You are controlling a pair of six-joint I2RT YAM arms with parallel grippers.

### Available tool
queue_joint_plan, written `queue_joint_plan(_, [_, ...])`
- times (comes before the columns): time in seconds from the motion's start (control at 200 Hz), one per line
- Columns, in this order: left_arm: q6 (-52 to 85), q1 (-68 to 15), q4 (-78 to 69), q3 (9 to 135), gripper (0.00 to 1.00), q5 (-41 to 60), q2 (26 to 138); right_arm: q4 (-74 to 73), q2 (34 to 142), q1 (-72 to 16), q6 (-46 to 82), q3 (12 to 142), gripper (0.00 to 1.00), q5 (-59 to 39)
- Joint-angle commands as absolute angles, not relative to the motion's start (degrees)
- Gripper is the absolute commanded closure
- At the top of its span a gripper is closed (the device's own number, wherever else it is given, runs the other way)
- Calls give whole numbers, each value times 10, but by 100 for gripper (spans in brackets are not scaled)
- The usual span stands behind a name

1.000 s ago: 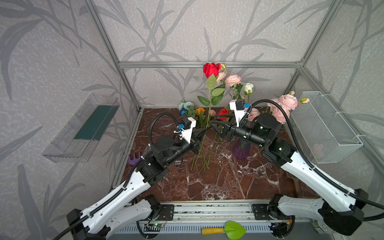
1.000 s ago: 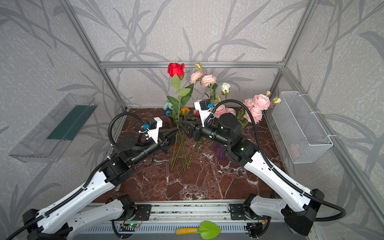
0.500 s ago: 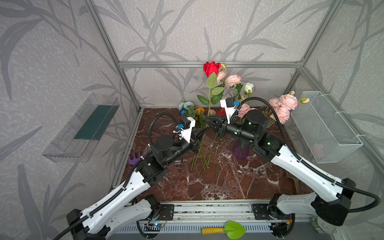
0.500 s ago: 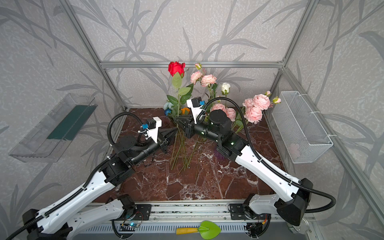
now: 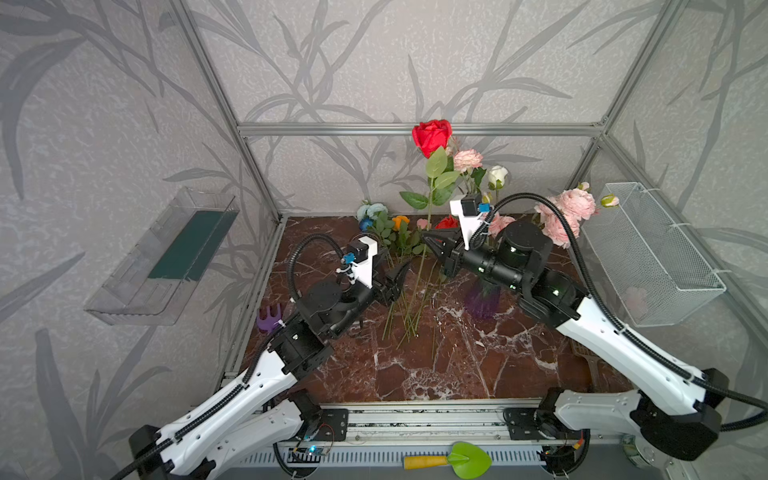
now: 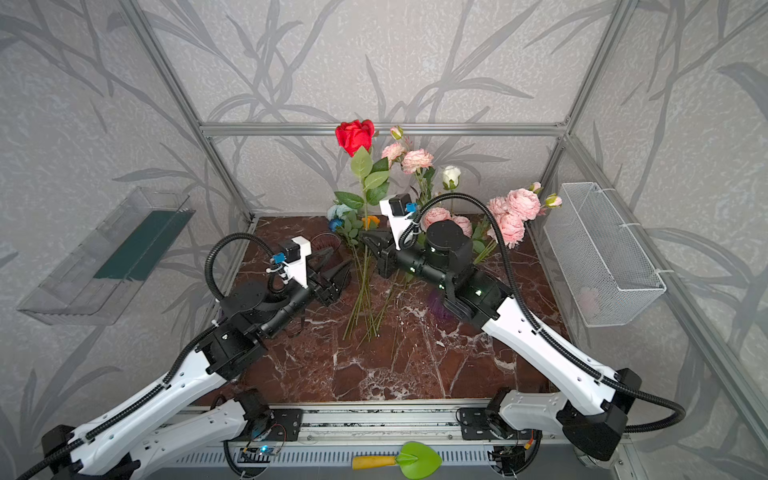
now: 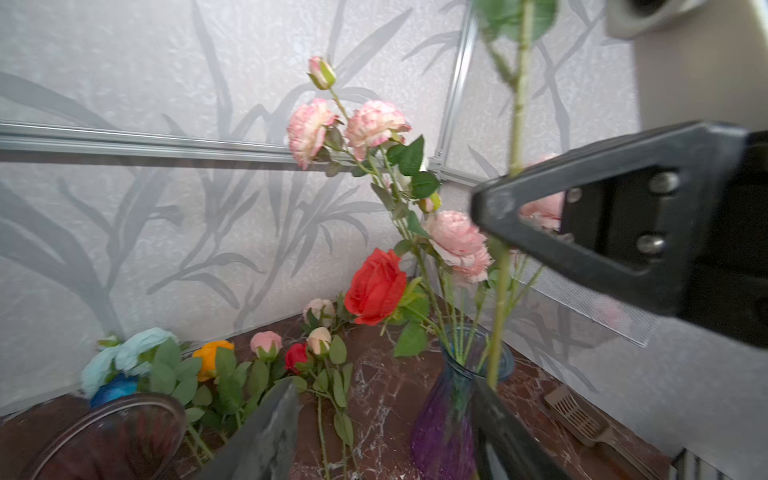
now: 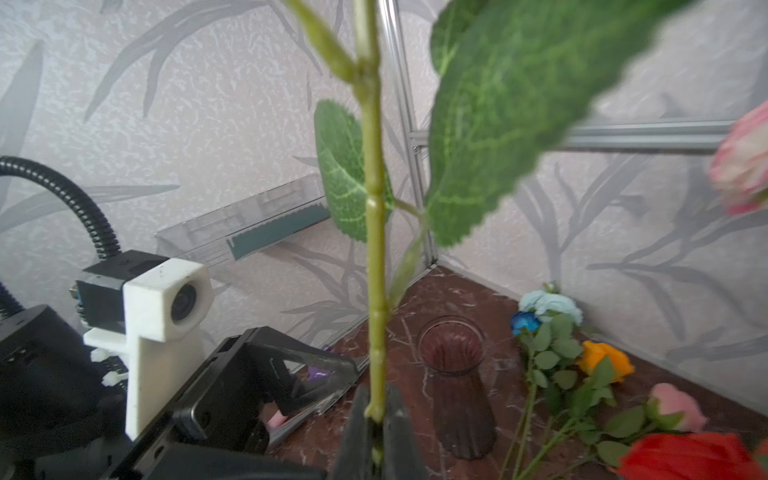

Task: Arrange the flowers into the vase
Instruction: 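Raise the red rose with the right gripper while the left gripper opens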

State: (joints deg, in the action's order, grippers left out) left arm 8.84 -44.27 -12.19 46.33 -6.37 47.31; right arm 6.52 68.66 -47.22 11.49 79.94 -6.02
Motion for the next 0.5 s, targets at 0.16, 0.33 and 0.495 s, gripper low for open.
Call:
queue_joint_plan(0.16, [97,-444,-183,440,33,-212,447,106,585,-475,-119,843,100,233])
queue_joint_plan(0.33, [96,-444,-181,440,33,-216,450,87,601,-454,-184,857,100,299])
queue_joint_plan(0.495, [96,-444,-179,441,33,-219,452,103,620,-413,-150,852,100,286])
